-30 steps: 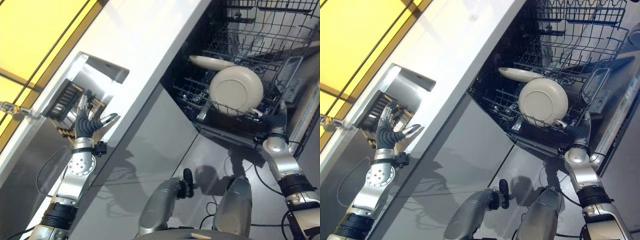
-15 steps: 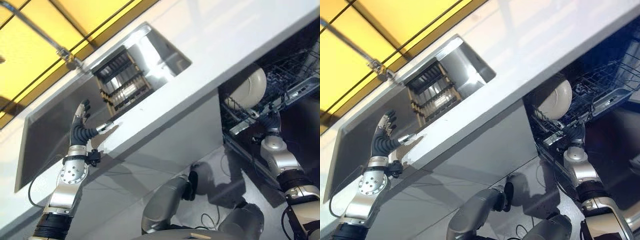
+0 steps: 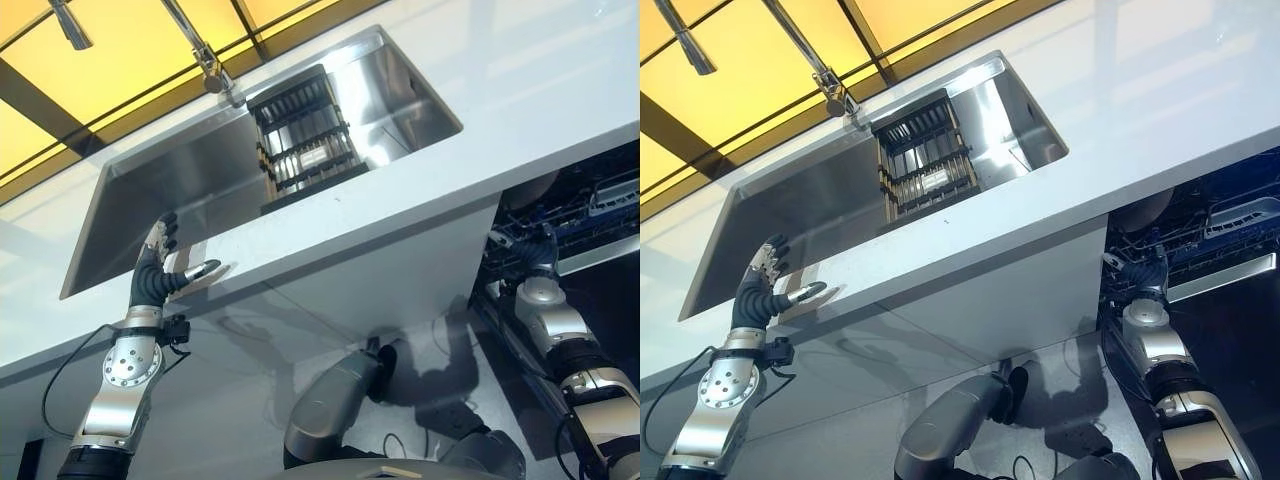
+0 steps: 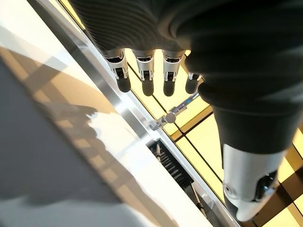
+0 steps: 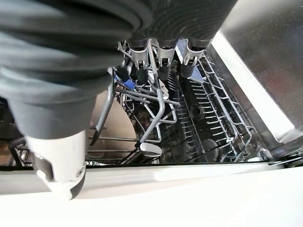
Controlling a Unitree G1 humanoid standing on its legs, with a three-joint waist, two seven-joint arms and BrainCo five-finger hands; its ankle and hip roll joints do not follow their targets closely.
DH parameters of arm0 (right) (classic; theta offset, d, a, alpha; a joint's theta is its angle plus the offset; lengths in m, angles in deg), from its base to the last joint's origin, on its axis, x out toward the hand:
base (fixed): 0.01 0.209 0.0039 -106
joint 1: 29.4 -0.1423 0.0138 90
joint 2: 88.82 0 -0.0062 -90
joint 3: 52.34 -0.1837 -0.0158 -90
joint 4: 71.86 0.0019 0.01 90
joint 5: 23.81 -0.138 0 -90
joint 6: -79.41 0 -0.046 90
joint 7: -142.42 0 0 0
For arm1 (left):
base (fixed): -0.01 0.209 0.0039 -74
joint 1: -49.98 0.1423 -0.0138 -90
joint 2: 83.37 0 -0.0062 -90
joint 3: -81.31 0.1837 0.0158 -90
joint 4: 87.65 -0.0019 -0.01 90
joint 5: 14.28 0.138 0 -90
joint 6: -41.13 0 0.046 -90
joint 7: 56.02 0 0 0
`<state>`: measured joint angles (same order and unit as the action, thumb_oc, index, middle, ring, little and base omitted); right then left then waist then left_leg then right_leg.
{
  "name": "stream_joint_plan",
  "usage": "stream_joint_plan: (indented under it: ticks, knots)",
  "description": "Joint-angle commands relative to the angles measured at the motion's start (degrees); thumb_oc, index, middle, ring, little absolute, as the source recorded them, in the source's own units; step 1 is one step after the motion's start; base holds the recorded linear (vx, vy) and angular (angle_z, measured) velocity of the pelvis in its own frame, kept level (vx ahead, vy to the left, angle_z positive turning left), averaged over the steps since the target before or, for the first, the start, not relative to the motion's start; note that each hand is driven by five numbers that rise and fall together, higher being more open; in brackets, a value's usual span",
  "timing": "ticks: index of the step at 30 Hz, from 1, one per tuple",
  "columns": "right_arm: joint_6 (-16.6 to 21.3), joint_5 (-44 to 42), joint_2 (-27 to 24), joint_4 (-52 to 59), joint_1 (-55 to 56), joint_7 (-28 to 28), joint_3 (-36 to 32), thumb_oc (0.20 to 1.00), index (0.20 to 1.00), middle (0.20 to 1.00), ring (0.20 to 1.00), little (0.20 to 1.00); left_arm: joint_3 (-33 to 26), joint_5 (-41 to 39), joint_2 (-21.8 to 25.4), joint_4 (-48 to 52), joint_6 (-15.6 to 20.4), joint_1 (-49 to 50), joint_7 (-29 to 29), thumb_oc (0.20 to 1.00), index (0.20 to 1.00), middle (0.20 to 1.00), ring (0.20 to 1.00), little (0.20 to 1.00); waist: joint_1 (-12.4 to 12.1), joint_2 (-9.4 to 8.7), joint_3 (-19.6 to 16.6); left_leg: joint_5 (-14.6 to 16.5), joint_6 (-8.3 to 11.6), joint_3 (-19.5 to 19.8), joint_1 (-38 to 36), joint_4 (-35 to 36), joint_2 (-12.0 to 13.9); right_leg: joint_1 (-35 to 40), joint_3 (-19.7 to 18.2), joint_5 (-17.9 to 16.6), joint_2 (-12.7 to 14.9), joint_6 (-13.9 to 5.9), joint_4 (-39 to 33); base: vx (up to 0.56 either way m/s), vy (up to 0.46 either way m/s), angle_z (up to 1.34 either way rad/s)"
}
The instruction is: Pick up plates and place into dishwasher.
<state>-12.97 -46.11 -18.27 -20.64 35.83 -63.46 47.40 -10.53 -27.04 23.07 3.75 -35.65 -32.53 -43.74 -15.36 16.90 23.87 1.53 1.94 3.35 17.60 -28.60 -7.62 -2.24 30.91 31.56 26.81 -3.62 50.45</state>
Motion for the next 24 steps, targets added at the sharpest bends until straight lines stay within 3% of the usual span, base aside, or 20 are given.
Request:
stream_joint_plan:
  ticks: [1, 6, 12, 18, 24]
  knots:
    - [10.4, 0.6, 5.5, 4.6, -14.5, 7.4, 5.1, 1.000, 1.000, 1.000, 1.000, 1.000, -5.5, -1.7, 3.4, 4.0, 3.8, 0.0, -0.2, 1.000, 1.000, 1.000, 1.000, 1.000, -6.6, -0.78, -2.1, 7.7, -0.02, -0.5, 2.2, -4.3, 0.8, 0.4, -5.5, -7.2, 1.3, 4.12, -1.9, 0.02, 0.044, 0.05]
    - [10.8, 0.6, 3.8, 2.5, -18.0, 7.6, 4.5, 1.000, 1.000, 1.000, 1.000, 1.000, -4.9, -2.9, 3.9, 3.9, 4.4, -0.4, -0.5, 1.000, 1.000, 1.000, 1.000, 1.000, -7.0, -0.19, -2.0, 7.1, 0.00, -1.0, 2.9, -3.8, 0.7, -0.3, -5.0, -7.9, 2.6, 3.82, -1.8, -0.03, 0.020, 0.07]
    - [9.9, 0.8, 3.7, 3.9, -16.0, 6.3, 3.8, 1.000, 1.000, 1.000, 1.000, 1.000, -4.9, -3.7, 3.9, 3.8, 5.3, -1.1, -0.9, 1.000, 1.000, 1.000, 1.000, 1.000, -5.7, -0.51, -1.3, 6.7, -0.20, -1.4, 2.6, -2.8, 1.0, -1.3, -5.6, -9.0, 2.5, 3.60, -2.8, -0.06, -0.012, 0.03]
    - [7.8, 0.1, 2.8, 4.5, -11.6, 9.0, 2.9, 1.000, 1.000, 1.000, 1.000, 1.000, -4.1, -3.8, 4.0, 3.8, 4.8, -3.3, -0.4, 1.000, 1.000, 1.000, 1.000, 1.000, -3.4, -1.56, -1.3, 5.3, 0.07, -2.3, 1.2, 0.7, 2.5, -0.5, -6.3, -11.0, 1.3, 2.96, -6.9, -0.05, -0.041, -0.03]
    - [6.6, 0.0, 0.7, 5.1, -8.1, 8.1, 0.1, 1.000, 1.000, 1.000, 1.000, 1.000, -1.9, -3.4, 4.0, 3.2, 3.1, -7.2, 1.3, 1.000, 1.000, 1.000, 1.000, 1.000, 0.1, -2.73, -1.9, 3.9, 0.34, -3.5, -0.8, 4.3, 4.0, 0.0, -8.5, -13.3, -0.2, 1.94, -11.5, -0.03, -0.048, -0.12]
